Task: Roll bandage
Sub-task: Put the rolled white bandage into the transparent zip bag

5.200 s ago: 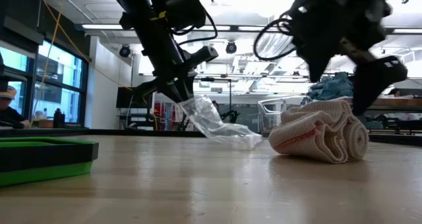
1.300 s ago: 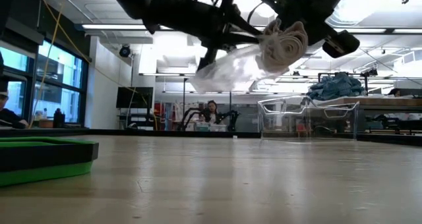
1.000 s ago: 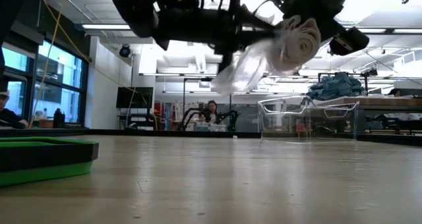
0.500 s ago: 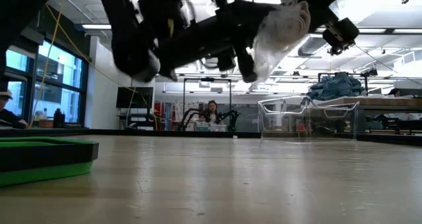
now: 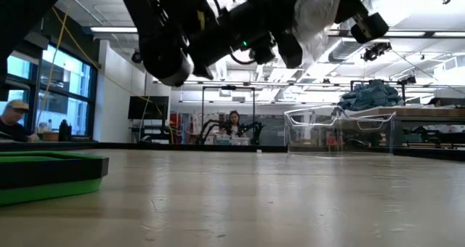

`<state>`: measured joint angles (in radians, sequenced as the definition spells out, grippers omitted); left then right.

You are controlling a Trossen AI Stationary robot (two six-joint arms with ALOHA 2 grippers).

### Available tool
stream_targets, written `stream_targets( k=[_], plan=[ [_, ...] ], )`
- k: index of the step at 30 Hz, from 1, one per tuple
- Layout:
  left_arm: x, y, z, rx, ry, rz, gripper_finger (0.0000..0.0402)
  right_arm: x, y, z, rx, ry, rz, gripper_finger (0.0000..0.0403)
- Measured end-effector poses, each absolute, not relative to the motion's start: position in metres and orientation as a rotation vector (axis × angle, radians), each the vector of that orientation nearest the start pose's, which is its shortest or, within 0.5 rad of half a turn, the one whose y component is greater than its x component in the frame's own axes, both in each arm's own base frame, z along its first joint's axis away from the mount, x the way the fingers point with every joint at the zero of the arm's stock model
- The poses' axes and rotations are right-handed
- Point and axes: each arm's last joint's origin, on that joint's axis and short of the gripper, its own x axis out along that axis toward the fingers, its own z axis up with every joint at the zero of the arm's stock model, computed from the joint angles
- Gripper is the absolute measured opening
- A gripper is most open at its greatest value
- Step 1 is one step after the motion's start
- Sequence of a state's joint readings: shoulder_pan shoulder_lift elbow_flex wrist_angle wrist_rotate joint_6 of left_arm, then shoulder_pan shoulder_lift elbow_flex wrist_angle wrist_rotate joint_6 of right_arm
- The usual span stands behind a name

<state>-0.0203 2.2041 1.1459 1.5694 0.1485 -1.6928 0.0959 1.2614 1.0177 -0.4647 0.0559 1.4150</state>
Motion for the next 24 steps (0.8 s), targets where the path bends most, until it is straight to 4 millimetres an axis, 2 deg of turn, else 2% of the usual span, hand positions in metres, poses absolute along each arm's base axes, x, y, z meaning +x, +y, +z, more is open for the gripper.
stream_targets(
  k=[3,7,12,18,21,24],
  plan=[
    [0.434,-0.005,0.179,-1.61,-0.243,-0.546,0.0,0.268,0.023,0.283,1.282,0.636,-0.501,0.0033],
    [0.432,0.0,0.18,-1.585,-0.225,-0.56,0.0,0.27,0.026,0.283,1.304,0.648,-0.488,0.0033],
    [0.433,0.002,0.18,-1.555,-0.211,-0.548,0.0,0.267,0.032,0.279,1.298,0.766,-0.452,0.0033],
    [0.436,0.002,0.188,-1.531,-0.244,-0.578,0.0,0.266,0.038,0.284,1.311,0.882,-0.296,0.0033],
    [0.438,0.002,0.189,-1.528,-0.243,-0.573,0.0,0.258,0.041,0.288,1.263,0.973,-0.353,0.0033],
    [0.439,0.01,0.19,-1.545,-0.306,-0.514,0.0,0.245,0.041,0.289,1.191,1.107,-0.45,0.0033]
  ],
)
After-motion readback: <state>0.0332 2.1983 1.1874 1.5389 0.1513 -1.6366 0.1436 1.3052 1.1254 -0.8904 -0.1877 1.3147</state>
